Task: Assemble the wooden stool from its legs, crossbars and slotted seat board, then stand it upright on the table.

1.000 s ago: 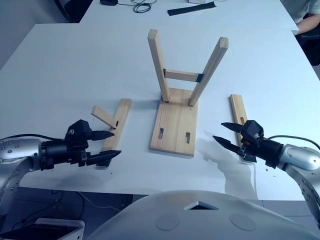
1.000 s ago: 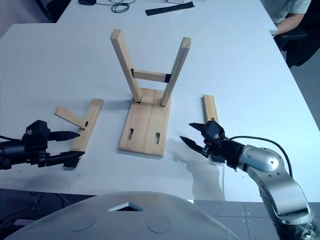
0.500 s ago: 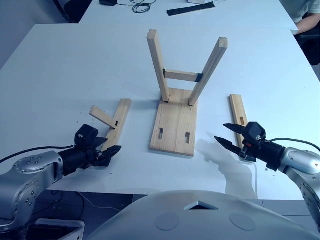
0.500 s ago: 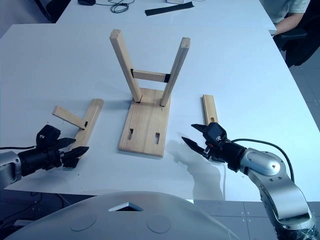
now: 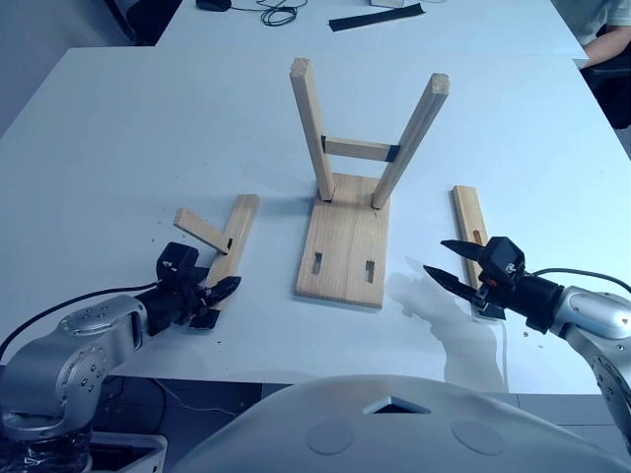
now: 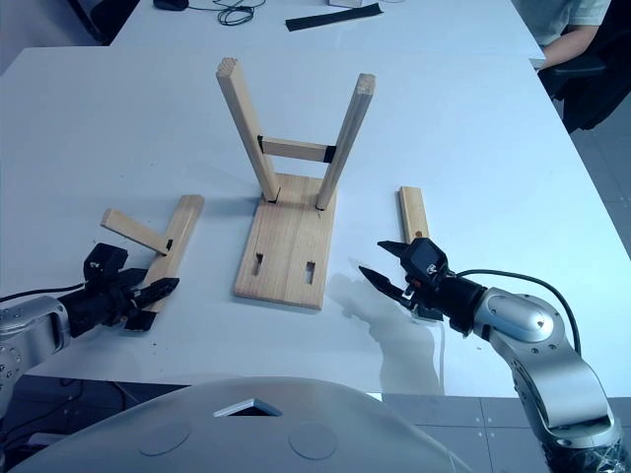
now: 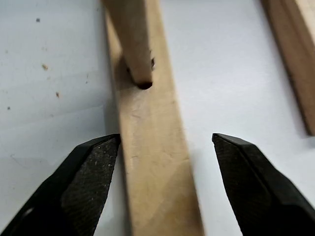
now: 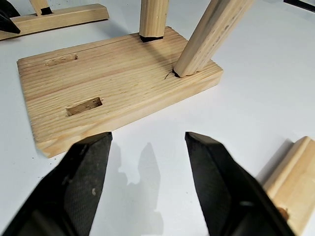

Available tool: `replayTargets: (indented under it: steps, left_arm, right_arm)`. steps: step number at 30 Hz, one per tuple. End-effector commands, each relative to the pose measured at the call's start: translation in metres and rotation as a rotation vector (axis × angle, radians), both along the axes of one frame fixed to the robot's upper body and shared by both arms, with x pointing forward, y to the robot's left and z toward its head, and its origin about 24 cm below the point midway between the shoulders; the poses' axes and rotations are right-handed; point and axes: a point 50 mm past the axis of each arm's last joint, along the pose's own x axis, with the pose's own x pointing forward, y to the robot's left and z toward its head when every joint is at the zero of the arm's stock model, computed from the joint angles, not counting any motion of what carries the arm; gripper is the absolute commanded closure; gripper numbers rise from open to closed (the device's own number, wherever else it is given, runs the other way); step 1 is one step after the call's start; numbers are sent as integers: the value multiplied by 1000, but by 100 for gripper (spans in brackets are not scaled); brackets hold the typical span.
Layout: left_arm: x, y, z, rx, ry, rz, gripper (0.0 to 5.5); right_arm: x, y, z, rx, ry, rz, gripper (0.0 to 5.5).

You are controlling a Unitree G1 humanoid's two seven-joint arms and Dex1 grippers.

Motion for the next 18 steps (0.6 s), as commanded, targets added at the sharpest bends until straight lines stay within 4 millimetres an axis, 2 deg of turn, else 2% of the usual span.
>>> replayTargets:
  steps: [1, 3, 7, 13, 18]
  left_arm:
    - [-8, 6, -16, 45, 47, 28, 205]
    - [-12, 5, -23, 42, 65, 20, 205]
    - [-17, -1, -26, -7, 59, -31, 264]
    - [-18, -1, -30, -33, 63, -52, 341]
    - [-8, 2, -35, -37, 45, -24, 348]
  right_arm:
    - [2, -2, 3, -23, -8, 17, 277]
    - [3, -2, 3, -23, -8, 21, 277]
    - [3, -2, 4, -24, -8, 26, 277]
    - [5, -2, 5, -24, -11, 28, 277]
    - [7, -1, 5, -25, -13, 34, 277]
